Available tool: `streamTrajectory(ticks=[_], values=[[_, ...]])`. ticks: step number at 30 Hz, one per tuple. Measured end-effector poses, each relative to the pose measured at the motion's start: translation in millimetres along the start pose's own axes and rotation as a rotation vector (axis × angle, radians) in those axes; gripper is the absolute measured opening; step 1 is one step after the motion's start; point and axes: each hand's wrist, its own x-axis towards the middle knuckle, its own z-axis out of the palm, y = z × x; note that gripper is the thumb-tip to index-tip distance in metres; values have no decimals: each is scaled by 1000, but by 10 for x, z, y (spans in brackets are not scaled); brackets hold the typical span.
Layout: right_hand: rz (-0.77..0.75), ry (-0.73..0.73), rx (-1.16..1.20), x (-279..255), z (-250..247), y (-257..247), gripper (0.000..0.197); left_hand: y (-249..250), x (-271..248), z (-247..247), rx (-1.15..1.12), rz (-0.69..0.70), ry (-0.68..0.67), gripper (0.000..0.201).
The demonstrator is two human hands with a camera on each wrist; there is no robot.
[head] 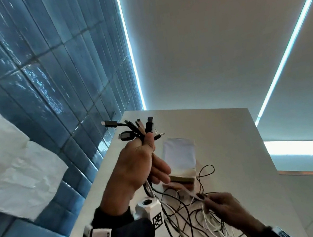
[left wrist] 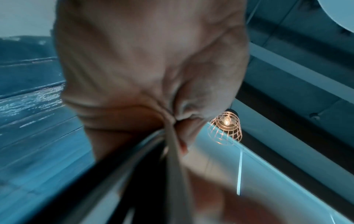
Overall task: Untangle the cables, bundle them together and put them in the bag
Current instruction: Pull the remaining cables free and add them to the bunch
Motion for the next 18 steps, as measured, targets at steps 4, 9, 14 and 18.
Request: streamTrajectory(ticks=[4,9,14,18], values=[[102,-188,-415,-121,-131,-161,30,71,-55,56,-416,57,-92,36],[-297,-58,144,-264,-126,-1257,60,118,-84,380,-636,58,-238,37],[-339,-179,470,-176,254,-1151,50,135,-32,256,-713,193,-85,34],[-123,-209,562,-376,167,-659,61,48,-43,87,-783,209,44,38]])
